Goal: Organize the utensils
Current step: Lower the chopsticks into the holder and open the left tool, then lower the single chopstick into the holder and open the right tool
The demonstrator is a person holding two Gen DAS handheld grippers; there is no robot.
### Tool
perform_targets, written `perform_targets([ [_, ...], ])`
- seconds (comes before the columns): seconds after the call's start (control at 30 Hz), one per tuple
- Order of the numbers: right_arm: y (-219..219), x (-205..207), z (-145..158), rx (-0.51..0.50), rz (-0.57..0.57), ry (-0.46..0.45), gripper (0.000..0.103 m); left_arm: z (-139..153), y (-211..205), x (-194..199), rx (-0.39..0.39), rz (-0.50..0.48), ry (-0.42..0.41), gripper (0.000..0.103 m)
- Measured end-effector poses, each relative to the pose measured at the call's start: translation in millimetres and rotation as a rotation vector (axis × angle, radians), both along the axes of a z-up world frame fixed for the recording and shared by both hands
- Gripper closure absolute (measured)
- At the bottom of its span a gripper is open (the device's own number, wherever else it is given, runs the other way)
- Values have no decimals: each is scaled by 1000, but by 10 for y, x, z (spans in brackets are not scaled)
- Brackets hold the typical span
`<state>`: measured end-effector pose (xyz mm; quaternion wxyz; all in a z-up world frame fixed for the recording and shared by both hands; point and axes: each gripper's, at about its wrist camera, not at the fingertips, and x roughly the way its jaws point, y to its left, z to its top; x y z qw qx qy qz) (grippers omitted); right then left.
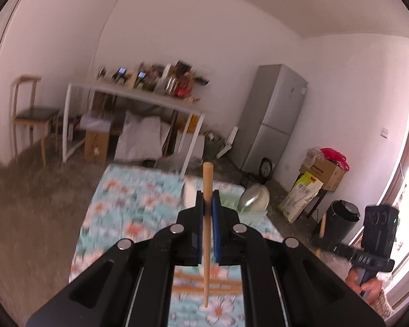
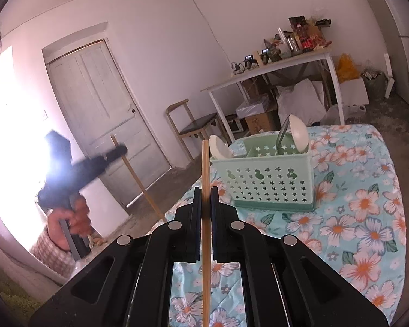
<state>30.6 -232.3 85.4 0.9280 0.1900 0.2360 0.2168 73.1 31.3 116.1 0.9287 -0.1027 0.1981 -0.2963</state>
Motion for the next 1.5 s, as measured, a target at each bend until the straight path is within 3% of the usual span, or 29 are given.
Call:
perform_targets([
  [0.33, -57, -18, 16, 16, -1, -14, 99, 766, -336, 202, -48, -47, -237, 98],
  [0.5, -129, -28, 29, 23, -14, -16, 98, 879, -557, 446, -77, -61, -278, 98],
  [0.67, -192, -9, 8, 32, -26, -6, 99, 717, -820, 773, -57, -46, -264, 98],
  [0.83, -241, 22, -17, 35, -39, 12, 98, 314, -1095, 1114, 1, -31, -203, 98],
  [0.97, -272, 62, -31, 33, -47, 29, 98, -80, -1202, 1389, 56, -8, -85, 98],
  [1.13, -293, 129, 11, 14, -53, 38, 98, -298, -1188, 1457, 57, -16, -3, 97],
  [1.2, -299, 173, 58, 1, -56, 32, 98, -304, -1180, 1428, 68, -19, -2, 87],
  [1.27, -295, 231, 127, -11, -58, 18, 98, -287, -1154, 1392, 74, -14, -2, 61],
  [1.5, -277, 554, 480, -54, -82, -72, 99, -194, -889, 1071, 71, 5, -41, 40],
])
